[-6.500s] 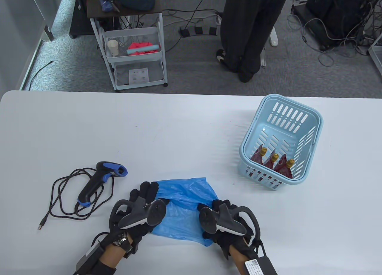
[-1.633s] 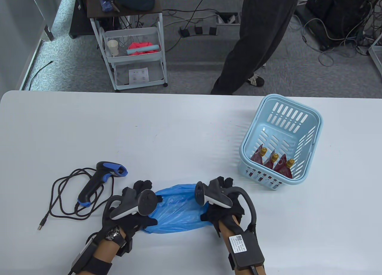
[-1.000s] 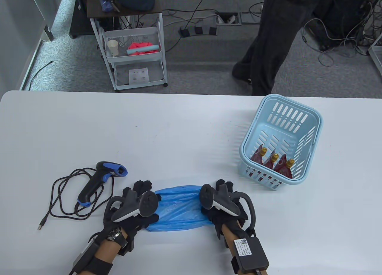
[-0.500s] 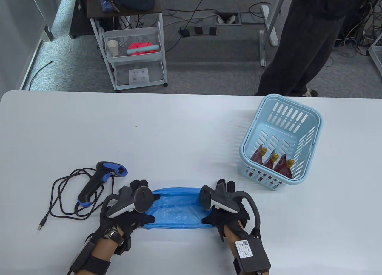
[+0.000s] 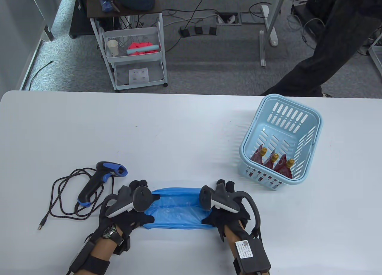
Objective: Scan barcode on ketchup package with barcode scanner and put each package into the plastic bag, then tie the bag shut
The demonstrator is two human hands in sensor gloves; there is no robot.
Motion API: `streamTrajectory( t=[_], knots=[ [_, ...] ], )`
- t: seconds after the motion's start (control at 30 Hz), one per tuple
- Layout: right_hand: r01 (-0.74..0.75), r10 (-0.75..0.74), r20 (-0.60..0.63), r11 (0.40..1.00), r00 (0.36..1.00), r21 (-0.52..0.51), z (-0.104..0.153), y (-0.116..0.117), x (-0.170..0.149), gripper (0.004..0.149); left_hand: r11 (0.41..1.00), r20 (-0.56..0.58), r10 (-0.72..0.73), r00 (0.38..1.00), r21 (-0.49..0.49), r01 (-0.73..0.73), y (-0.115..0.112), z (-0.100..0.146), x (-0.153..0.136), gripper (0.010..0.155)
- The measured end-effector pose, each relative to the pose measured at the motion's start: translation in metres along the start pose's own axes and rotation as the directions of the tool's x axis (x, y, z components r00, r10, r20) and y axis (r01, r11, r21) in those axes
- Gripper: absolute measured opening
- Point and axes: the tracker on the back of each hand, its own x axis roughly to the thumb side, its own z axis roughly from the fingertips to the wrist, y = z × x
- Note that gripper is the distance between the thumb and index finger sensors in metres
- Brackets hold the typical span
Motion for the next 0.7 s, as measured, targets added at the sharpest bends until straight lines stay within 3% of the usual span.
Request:
streamTrajectory(
  t=[0.7],
  knots=[
    [0.035,-0.034,0.043,0.999,0.998,-0.019,-0.001,0.0017,-0.0011,0.089,1.0,-0.002,-0.017,1.0,0.003,0.017,0.0002,0.0004,0.0005,0.082]
  ],
)
